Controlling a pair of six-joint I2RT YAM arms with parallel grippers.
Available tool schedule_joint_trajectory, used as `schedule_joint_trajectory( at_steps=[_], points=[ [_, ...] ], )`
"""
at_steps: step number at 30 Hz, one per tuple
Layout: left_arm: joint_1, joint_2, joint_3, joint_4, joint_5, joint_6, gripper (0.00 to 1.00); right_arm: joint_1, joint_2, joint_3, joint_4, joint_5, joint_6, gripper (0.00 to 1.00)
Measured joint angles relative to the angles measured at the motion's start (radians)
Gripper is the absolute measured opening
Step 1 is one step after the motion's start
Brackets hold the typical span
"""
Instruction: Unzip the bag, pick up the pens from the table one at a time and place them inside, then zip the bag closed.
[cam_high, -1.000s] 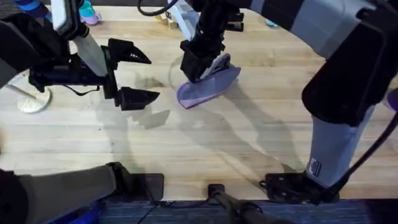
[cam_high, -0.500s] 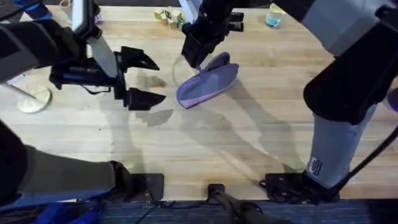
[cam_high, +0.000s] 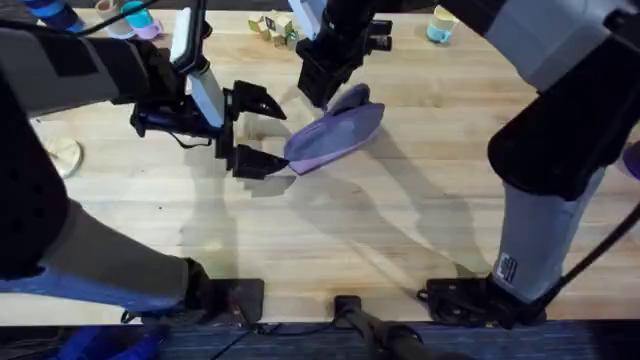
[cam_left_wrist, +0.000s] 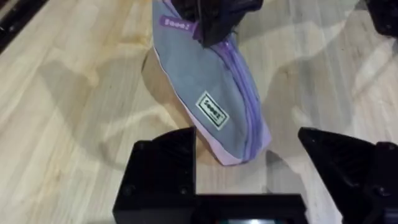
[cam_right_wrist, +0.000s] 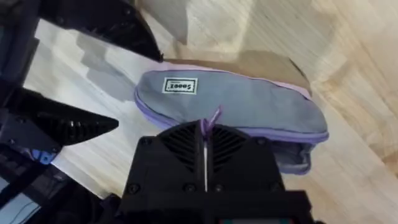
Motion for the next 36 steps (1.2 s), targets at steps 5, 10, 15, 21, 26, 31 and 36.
schedule_joint_trajectory(
  at_steps=[5, 10, 15, 21, 26, 31, 36],
  points=[
    [-0.054, 0.055, 0.000, 0.116, 0.056, -0.062, 0.812, -0.026, 0.000, 0.000, -0.005, 0.005, -0.026, 0.033],
    [-0.094, 0.057, 0.000, 0.210, 0.060, -0.163, 0.050, -0.032, 0.000, 0.000, -0.004, 0.009, -0.030, 0.032],
    [-0.094, 0.057, 0.000, 0.217, 0.061, -0.193, 0.046, -0.057, 0.000, 0.000, -0.015, -0.008, -0.061, 0.035],
    [-0.094, 0.057, 0.000, 0.218, 0.068, -0.197, 0.046, -0.095, 0.000, -0.004, -0.036, -0.038, -0.099, 0.037],
    [-0.095, 0.057, 0.000, 0.216, 0.068, -0.201, 0.046, -0.231, -0.018, -0.106, -0.036, -0.048, -0.148, 0.035],
    [-0.098, 0.057, 0.000, 0.219, 0.070, -0.203, 0.046, -0.387, -0.024, -0.134, 0.001, -0.050, -0.165, 0.035],
    [-0.103, 0.057, 0.000, 0.223, 0.069, -0.203, 0.045, -0.481, -0.024, -0.136, 0.056, -0.039, -0.167, 0.035]
  ],
)
